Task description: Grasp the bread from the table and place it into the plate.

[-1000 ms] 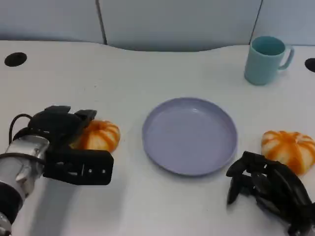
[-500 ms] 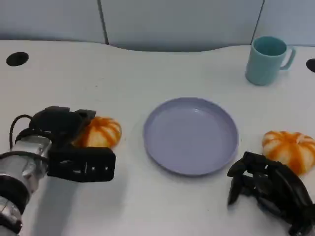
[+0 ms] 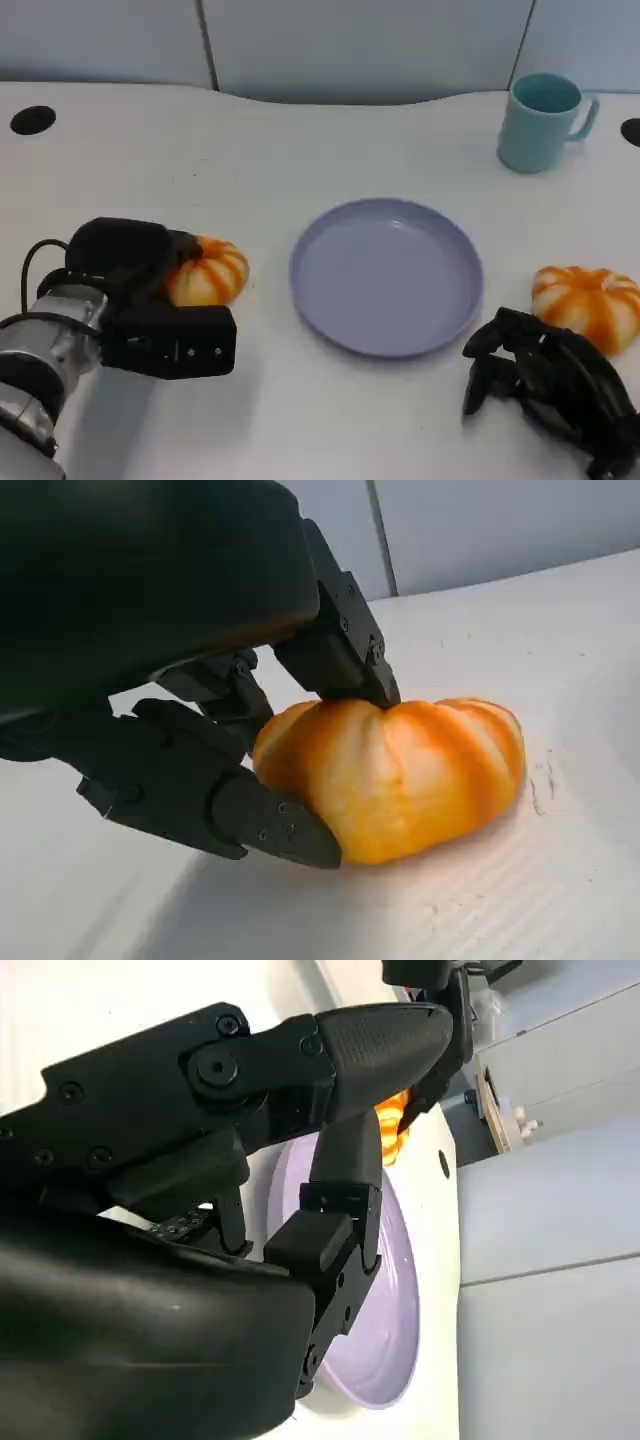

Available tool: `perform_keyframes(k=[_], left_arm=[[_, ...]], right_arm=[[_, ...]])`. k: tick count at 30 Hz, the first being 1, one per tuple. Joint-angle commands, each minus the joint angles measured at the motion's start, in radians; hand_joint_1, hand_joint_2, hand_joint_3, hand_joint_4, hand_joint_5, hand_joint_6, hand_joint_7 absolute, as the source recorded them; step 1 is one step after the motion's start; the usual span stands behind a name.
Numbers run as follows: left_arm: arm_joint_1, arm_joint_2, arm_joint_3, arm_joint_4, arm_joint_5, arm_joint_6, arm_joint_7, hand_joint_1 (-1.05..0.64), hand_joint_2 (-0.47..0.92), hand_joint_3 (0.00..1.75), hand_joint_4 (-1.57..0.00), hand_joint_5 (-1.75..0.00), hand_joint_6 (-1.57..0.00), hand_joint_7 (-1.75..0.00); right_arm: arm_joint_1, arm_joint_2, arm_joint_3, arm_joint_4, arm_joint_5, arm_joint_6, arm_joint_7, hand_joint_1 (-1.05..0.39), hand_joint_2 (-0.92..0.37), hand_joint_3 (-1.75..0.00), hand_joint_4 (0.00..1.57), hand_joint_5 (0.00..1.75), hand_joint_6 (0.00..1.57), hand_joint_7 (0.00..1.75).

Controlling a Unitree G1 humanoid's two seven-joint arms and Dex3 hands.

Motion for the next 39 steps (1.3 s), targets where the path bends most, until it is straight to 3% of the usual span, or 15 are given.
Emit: perform_keyframes(k=[1, 2, 5, 7, 13, 28, 32, 39], left_arm=[[0.022, 0.022, -0.011, 0.009, 0.005, -0.024, 0.133, -0.25, 0.92, 0.36, -0.81, -1.70, -0.69, -1.54], [0.022, 0.023, -0.014, 0.011, 0.005, -0.026, 0.143, -0.24, 0.92, 0.41, -0.79, -1.73, -0.63, -1.66], [0.030, 0.028, 0.001, 0.009, -0.017, -0.059, 0.186, -0.22, 0.90, 0.43, -0.78, -1.74, -0.59, -1.74], [0.036, 0.031, 0.024, 0.005, -0.042, -0.093, 0.209, -0.21, 0.89, 0.43, -0.78, -1.75, -0.59, -1.74], [0.037, 0.036, 0.068, -0.002, -0.083, -0.151, 0.258, -0.17, 0.72, 0.76, -0.79, -1.75, -0.63, -1.75], [-0.025, 0.039, 0.086, -0.048, -0.087, -0.223, 0.275, -0.16, 0.65, 0.91, -0.82, -1.75, -0.65, -1.75], [-0.099, 0.009, 0.066, -0.117, -0.082, -0.285, 0.184, -0.16, 0.57, 1.09, -0.90, -1.75, -0.71, -1.75], [-0.119, -0.037, 0.059, -0.172, -0.081, -0.333, 0.148, -0.19, 0.57, 1.16, -0.91, -1.75, -0.74, -1.75]], right_arm=[[0.029, -0.013, -0.003, 0.011, -0.006, 0.005, -0.009, -0.49, -0.92, -0.23, 0.68, 1.52, 0.72, 1.08], [0.029, -0.014, -0.002, 0.012, -0.008, 0.005, -0.012, -0.50, -0.92, -0.23, 0.69, 1.52, 0.72, 1.08], [0.029, -0.014, -0.002, 0.009, -0.005, 0.013, -0.011, -0.50, -0.92, -0.23, 0.69, 1.52, 0.73, 1.08], [0.030, -0.014, -0.003, 0.007, -0.001, 0.018, -0.009, -0.50, -0.92, -0.22, 0.69, 1.52, 0.73, 1.08], [0.031, -0.012, -0.004, 0.000, 0.004, 0.041, -0.015, -0.51, -0.92, -0.20, 0.69, 1.52, 0.73, 1.09], [0.027, -0.014, -0.002, 0.007, 0.001, 0.032, -0.012, -0.50, -0.92, -0.21, 0.70, 1.52, 0.72, 1.09], [0.030, -0.006, 0.004, 0.003, -0.005, 0.023, -0.022, -0.51, -0.92, -0.20, 0.69, 1.53, 0.73, 1.09], [0.035, -0.009, 0.014, -0.017, -0.016, 0.034, -0.037, -0.51, -0.92, -0.21, 0.68, 1.54, 0.73, 1.11]])
